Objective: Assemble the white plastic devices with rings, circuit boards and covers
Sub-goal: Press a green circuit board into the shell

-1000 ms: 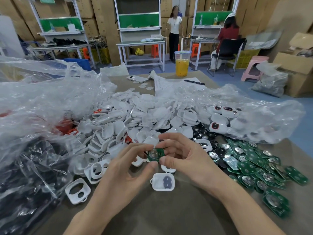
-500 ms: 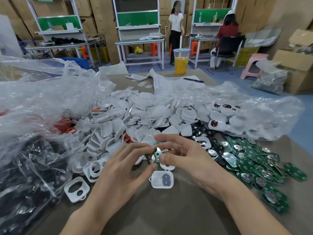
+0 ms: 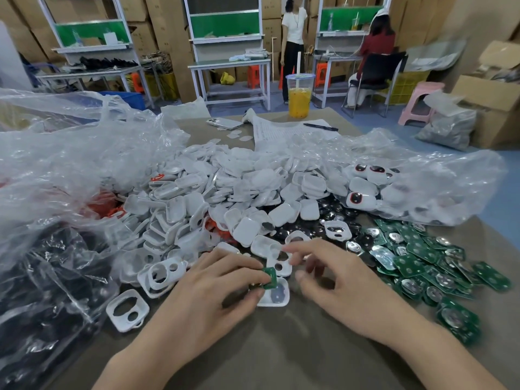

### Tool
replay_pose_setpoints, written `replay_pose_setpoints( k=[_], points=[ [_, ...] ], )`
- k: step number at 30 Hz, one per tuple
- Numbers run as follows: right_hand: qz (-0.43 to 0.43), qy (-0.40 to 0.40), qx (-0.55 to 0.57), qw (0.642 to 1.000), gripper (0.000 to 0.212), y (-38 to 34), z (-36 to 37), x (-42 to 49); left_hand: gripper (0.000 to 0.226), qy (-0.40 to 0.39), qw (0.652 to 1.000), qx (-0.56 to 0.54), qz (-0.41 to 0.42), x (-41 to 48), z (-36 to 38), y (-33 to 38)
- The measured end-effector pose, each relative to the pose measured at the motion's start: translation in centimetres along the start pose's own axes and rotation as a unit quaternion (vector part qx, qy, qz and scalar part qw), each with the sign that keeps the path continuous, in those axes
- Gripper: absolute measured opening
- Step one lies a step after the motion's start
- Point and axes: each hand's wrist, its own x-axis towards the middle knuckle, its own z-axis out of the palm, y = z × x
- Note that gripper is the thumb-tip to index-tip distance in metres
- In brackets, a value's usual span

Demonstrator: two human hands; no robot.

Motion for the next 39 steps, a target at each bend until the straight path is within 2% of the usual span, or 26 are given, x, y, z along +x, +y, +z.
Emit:
replay_pose_setpoints(
  k=[4,8,29,39],
  points=[
    [-0.023,-0.062,-0.094,0.993,0.051,0.2,0.4,-0.4,0.021,0.000,0.999,0.028,0.037,0.1,0.3,0.1],
    [-0.029,-0.095,-0.127,0.987,0.059,0.3,0.2,-0.2,0.020,-0.017,0.997,0.042,0.061,0.0,0.5,-0.2],
    [-0.064,-0.086,-0.126,0.986,0.053,1.3,0.8,0.0,0.022,-0.039,0.998,0.029,0.050,0.1,0.9,0.1],
    [-0.054,-0.084,-0.125,0.987,0.031,0.9,0.5,-0.1,0.025,-0.065,0.998,0.006,0.025,0.0,0.7,0.2]
  ],
)
